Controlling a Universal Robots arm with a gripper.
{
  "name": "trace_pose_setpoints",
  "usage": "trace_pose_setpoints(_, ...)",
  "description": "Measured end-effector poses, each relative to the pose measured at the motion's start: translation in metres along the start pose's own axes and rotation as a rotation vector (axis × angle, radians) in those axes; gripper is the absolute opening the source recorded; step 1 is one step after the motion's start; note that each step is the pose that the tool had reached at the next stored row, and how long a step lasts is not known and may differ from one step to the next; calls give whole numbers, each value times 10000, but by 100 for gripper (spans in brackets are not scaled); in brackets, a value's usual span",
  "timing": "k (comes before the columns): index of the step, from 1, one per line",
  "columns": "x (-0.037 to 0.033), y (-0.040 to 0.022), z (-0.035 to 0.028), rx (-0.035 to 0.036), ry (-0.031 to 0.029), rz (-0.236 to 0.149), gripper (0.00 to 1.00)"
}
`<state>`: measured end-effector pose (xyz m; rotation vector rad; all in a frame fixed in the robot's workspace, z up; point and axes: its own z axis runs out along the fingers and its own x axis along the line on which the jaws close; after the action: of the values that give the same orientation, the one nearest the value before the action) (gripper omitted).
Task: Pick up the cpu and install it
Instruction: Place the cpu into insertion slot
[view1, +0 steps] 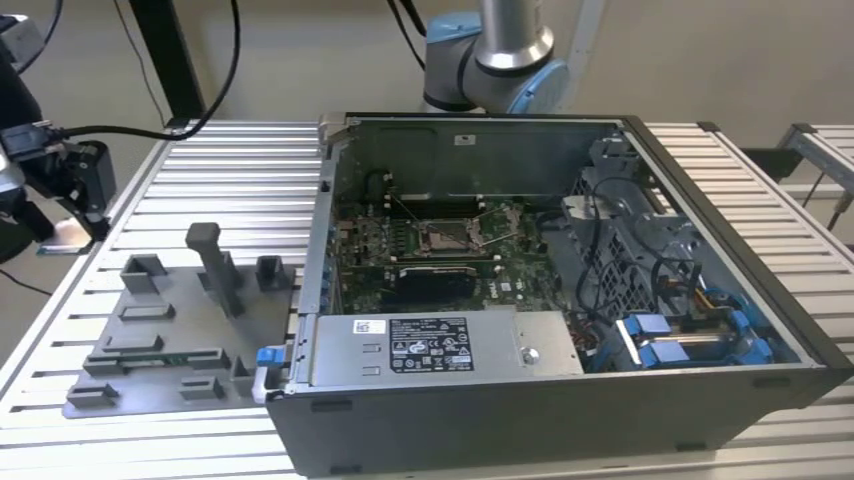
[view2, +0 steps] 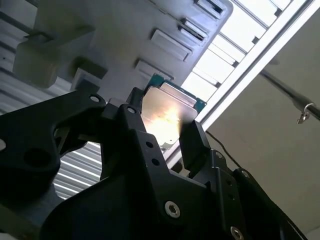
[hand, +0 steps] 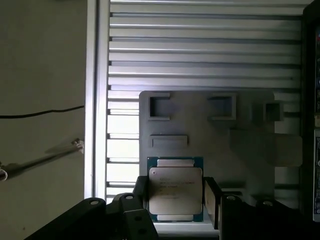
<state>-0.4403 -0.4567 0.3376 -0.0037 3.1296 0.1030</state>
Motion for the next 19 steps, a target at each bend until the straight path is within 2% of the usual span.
trace_pose_setpoints(7,-2,20,-178,1,0,0,0)
trace_pose_setpoints(19,-6,51,-578,0,0,-1,0)
